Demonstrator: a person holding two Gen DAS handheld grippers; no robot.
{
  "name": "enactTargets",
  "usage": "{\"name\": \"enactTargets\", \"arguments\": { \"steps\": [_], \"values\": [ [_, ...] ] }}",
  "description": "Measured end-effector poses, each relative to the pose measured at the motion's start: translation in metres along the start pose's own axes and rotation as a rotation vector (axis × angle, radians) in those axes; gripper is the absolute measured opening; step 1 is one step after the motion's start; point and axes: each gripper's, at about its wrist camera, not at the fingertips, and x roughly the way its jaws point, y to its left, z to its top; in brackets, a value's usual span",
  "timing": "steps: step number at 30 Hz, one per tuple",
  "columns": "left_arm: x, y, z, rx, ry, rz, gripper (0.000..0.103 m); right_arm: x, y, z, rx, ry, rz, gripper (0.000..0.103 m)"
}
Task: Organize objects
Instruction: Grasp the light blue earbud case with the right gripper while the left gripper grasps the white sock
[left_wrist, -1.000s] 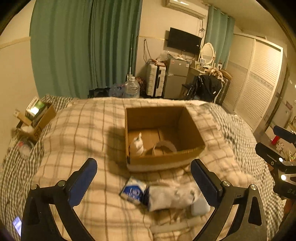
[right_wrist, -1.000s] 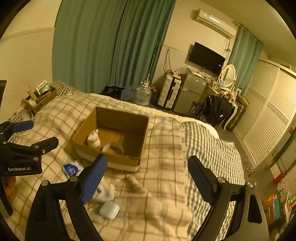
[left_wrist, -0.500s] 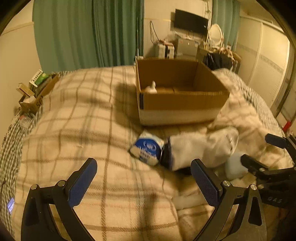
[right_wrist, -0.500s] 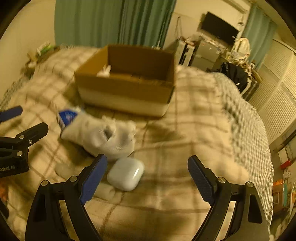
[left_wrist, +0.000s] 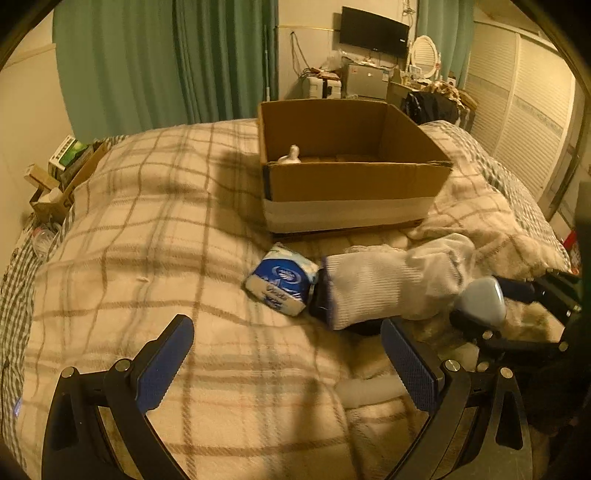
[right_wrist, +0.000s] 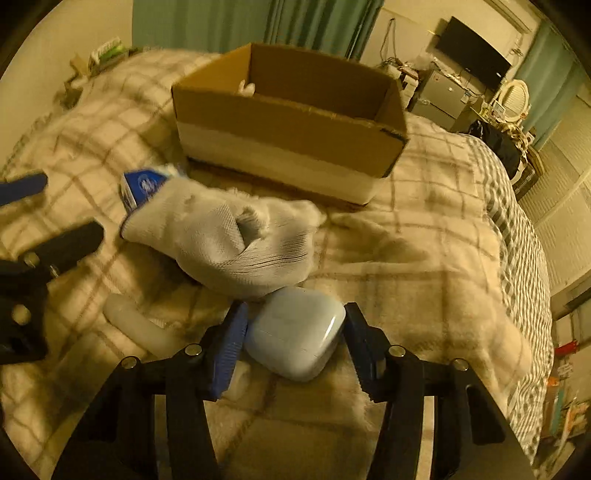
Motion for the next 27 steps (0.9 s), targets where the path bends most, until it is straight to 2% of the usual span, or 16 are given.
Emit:
{"name": "enactTargets", "arguments": {
  "steps": [5,10,14,16,17,19,21,27],
  "values": [
    [0.002,-0.026,0.008,0.040,0.015,-0.062,0.103,-0.026,-0.028,0.008,0.061,-0.069,-0.023,0.052],
    [0.013,-0.064,0.019,0.117,0.035,-0.116,0.103,-0.036,-0.052,0.011,0.108,-0.098,-0.045,0.052],
    [0.035,-0.088,0.027,0.140,0.094,-0.169,0.101,-0.034,-0.066,0.009,0.135,-0.102,-0.042,0.052],
    [0.046,-0.095,0.028,0.144,0.127,-0.173,0.093,-0.033,-0.070,0.008,0.144,-0.102,-0.034,0.052],
    [0.052,-0.098,0.029,0.152,0.141,-0.152,0.085,-0.034,-0.072,0.006,0.147,-0.102,-0.031,0.052],
    [0.053,-0.100,0.029,0.156,0.139,-0.150,0.082,-0.034,-0.074,0.005,0.152,-0.103,-0.024,0.052],
    [0.050,-0.100,0.030,0.164,0.131,-0.152,0.070,-0.035,-0.075,0.005,0.155,-0.105,-0.020,0.051],
    [0.038,-0.095,0.027,0.168,0.127,-0.165,0.052,-0.048,-0.069,0.004,0.141,-0.119,-0.012,0.051]
  ]
}}
